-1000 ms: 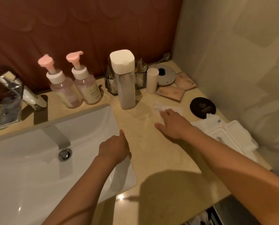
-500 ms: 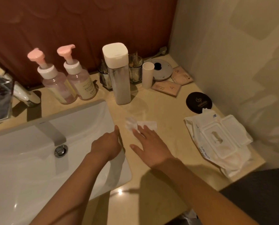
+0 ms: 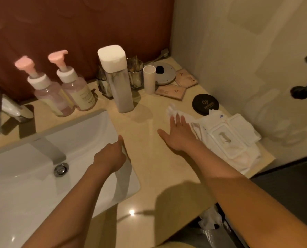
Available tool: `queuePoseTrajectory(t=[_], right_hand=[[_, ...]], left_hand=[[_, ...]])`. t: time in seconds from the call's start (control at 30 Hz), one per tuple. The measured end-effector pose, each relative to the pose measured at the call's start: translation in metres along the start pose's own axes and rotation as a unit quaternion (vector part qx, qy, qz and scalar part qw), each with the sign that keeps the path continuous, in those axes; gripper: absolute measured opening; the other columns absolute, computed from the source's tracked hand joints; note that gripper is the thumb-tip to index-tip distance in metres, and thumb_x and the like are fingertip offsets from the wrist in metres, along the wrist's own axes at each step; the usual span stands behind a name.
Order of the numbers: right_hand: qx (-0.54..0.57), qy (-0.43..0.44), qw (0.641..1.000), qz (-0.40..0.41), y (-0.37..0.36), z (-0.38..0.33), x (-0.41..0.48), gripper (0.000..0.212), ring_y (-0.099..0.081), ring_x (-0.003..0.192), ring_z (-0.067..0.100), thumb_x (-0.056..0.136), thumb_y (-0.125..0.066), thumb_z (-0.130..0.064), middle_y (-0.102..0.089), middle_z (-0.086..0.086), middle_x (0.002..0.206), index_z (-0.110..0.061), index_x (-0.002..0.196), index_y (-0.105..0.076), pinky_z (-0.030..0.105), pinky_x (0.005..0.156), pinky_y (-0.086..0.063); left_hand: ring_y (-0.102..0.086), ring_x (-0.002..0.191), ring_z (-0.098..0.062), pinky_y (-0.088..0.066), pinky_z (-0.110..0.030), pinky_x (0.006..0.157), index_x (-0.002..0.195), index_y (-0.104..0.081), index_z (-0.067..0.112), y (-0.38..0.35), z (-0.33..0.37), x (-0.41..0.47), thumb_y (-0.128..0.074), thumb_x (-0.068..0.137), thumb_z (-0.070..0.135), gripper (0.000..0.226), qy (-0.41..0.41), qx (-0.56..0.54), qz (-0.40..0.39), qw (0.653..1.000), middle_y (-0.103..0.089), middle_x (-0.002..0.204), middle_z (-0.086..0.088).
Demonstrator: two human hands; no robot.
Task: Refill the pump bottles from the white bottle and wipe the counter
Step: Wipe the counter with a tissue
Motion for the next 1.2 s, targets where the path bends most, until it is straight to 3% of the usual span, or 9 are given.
queuePoseTrajectory(t=[0.13,0.33,0.53,0.63,0.73,0.8,0.93,1.03,1.2], right_hand=[[0.027,0.036,0.999,-0.006,-0.010,-0.041,0.003,0.079,0.013,0.144,0.024,0.093,-0.013,-0.064,0.014,0.007,0.157,-0.013,0.150,0.008,0.040,0.118,0.002],[0.000,0.178,0.983,0.036,-0.059,-0.095,-0.070,0.071,0.014,0.144,0.018,0.096,-0.017,-0.058,0.013,0.002,0.158,-0.017,0.150,0.006,0.037,0.117,0.006],[-0.051,0.224,0.973,0.010,-0.087,-0.067,-0.144,0.073,0.031,0.132,0.005,0.089,-0.007,-0.064,0.030,-0.013,0.143,-0.026,0.148,0.014,0.023,0.103,0.026],[-0.041,0.227,0.973,-0.016,-0.089,-0.040,-0.174,0.071,0.031,0.132,0.001,0.087,-0.007,-0.065,0.029,-0.017,0.144,-0.032,0.145,0.018,0.021,0.101,0.027],[-0.039,0.190,0.981,-0.034,-0.083,-0.008,-0.182,0.074,0.037,0.128,-0.005,0.073,0.009,-0.068,0.034,-0.022,0.140,-0.037,0.138,0.027,0.018,0.107,0.024],[-0.044,0.150,0.988,-0.019,-0.075,0.012,-0.178,0.074,0.036,0.130,-0.002,0.076,0.006,-0.068,0.034,-0.019,0.143,-0.035,0.139,0.028,0.021,0.112,0.017],[-0.020,0.051,0.998,0.005,-0.060,0.044,-0.144,0.073,0.024,0.140,0.009,0.093,-0.013,-0.061,0.024,-0.004,0.153,-0.025,0.146,0.021,0.027,0.115,0.010],[0.017,-0.013,1.000,0.009,-0.053,0.047,-0.119,0.074,0.020,0.142,0.013,0.094,-0.014,-0.061,0.022,0.001,0.155,-0.021,0.147,0.019,0.030,0.116,0.008],[0.015,-0.005,0.999,0.031,-0.058,0.011,-0.116,0.074,0.021,0.142,0.015,0.095,-0.014,-0.060,0.022,0.004,0.155,-0.017,0.147,0.017,0.031,0.114,0.010]], left_hand=[[-0.059,0.096,-0.024,-0.052,-0.041,0.081,0.152,-0.002,0.027,0.000,-0.003,-0.002,-0.042,0.091,0.013,0.074,0.000,-0.005,0.001,1.000,-0.064,0.107,-0.008],[-0.058,0.098,-0.028,-0.050,-0.039,0.077,0.152,-0.003,0.028,-0.004,-0.004,-0.003,-0.044,0.090,0.011,0.076,-0.016,-0.014,0.013,1.000,-0.064,0.109,-0.011],[-0.055,0.108,-0.036,-0.047,-0.041,0.085,0.152,-0.007,0.023,-0.010,-0.007,-0.002,-0.029,0.101,0.036,0.057,-0.052,-0.063,0.050,0.995,-0.059,0.125,-0.016],[-0.048,0.117,-0.038,-0.043,-0.046,0.092,0.142,-0.027,0.011,-0.014,0.001,-0.006,-0.032,0.098,0.044,0.055,-0.069,-0.072,0.085,0.991,-0.048,0.135,-0.018],[-0.009,0.143,-0.036,-0.019,-0.054,0.112,0.146,-0.018,0.008,-0.023,0.016,-0.017,-0.027,0.099,0.048,0.063,-0.089,0.021,0.099,0.991,-0.006,0.158,-0.015],[0.015,0.145,-0.029,0.000,-0.052,0.115,0.151,-0.005,0.012,-0.035,0.029,-0.028,-0.018,0.100,0.049,0.064,-0.129,0.068,0.091,0.985,0.014,0.159,-0.007],[0.023,0.143,-0.023,0.010,-0.048,0.115,0.150,0.012,0.019,-0.058,0.045,-0.049,-0.006,0.097,0.053,0.065,-0.194,0.104,0.071,0.973,0.022,0.157,-0.005],[0.024,0.143,-0.023,0.012,-0.049,0.113,0.147,0.020,0.024,-0.071,0.047,-0.057,0.019,0.077,0.060,0.079,-0.225,0.137,0.076,0.962,0.028,0.154,-0.001],[0.030,0.140,-0.021,0.016,-0.049,0.111,0.139,0.031,0.029,-0.079,0.038,-0.062,0.036,0.065,0.067,0.083,-0.267,0.151,0.077,0.949,0.036,0.149,0.004]])
Point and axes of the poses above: each hand's wrist, its own x-axis towards the middle knuckle, its own y-axis out of the back of the hand, z = x × y, the point moved 6 cm from there along x, towards the middle knuckle
